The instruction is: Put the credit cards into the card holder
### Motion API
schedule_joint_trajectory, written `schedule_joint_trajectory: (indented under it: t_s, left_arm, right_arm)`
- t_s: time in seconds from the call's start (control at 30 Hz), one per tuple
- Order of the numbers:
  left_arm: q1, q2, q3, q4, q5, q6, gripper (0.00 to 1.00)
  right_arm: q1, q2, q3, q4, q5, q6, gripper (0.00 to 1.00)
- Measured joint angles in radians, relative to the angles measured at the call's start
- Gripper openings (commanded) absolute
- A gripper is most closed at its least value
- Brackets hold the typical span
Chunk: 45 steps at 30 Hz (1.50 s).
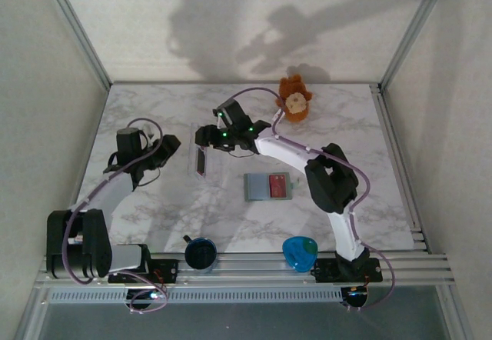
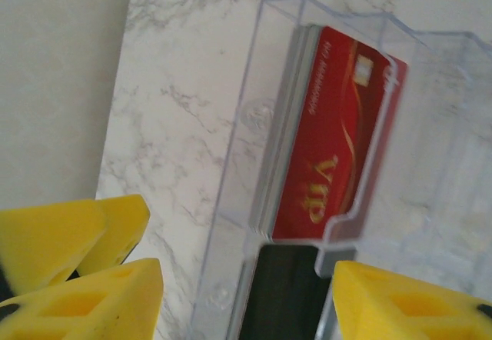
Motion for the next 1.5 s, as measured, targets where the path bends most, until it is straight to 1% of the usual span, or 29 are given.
schedule_joint_trajectory:
  t_s: [0.07, 0.17, 0.23, 0.37, 0.47, 0.63, 0.77, 0.93, 1.1, 1.17, 1.27, 1.33, 1.5]
  left_arm:
    - [0.0, 0.046, 0.031, 0.029, 0.001, -0.008, 0.42]
    - [0.0, 0.096, 0.047, 0.057, 0.003, -0.018, 0.34]
    - [0.0, 0.117, 0.048, 0.062, 0.003, -0.024, 0.31]
    - [-0.003, 0.143, 0.05, 0.055, -0.019, -0.024, 0.28]
    - [-0.008, 0.15, 0.05, 0.054, -0.031, -0.016, 0.27]
    - [-0.009, 0.185, 0.059, 0.059, -0.031, -0.014, 0.28]
    - [-0.009, 0.214, 0.063, 0.06, -0.028, -0.009, 0.28]
    - [-0.011, 0.25, 0.08, 0.066, -0.026, -0.006, 0.28]
    - [-0.022, 0.261, 0.089, 0.069, -0.021, -0.005, 0.27]
    - [-0.026, 0.261, 0.092, 0.069, -0.019, -0.005, 0.27]
    - [-0.029, 0.261, 0.094, 0.069, -0.018, -0.002, 0.27]
    - [-0.029, 0.261, 0.094, 0.069, -0.019, -0.002, 0.27]
    - [-0.029, 0.261, 0.094, 0.069, -0.019, -0.002, 0.27]
  right_arm:
    - [-0.001, 0.044, 0.048, 0.002, -0.006, 0.018, 0.65]
    - [-0.003, 0.101, 0.116, -0.009, -0.006, 0.031, 0.66]
    - [-0.005, 0.129, 0.151, -0.018, -0.009, 0.037, 0.66]
    - [-0.011, 0.171, 0.192, -0.03, -0.035, 0.056, 0.66]
    - [-0.019, 0.195, 0.219, -0.034, -0.061, 0.068, 0.64]
    - [-0.035, 0.233, 0.269, -0.035, -0.113, 0.093, 0.62]
    - [-0.042, 0.238, 0.274, -0.035, -0.147, 0.108, 0.61]
    - [-0.042, 0.238, 0.278, -0.027, -0.189, 0.126, 0.47]
    - [-0.042, 0.238, 0.28, -0.044, -0.189, 0.119, 0.28]
    - [-0.042, 0.238, 0.286, -0.06, -0.189, 0.114, 0.23]
    - [-0.041, 0.238, 0.307, -0.098, -0.183, 0.095, 0.17]
    - [-0.04, 0.238, 0.325, -0.125, -0.178, 0.084, 0.11]
    - [-0.04, 0.238, 0.346, -0.176, -0.145, 0.052, 0.05]
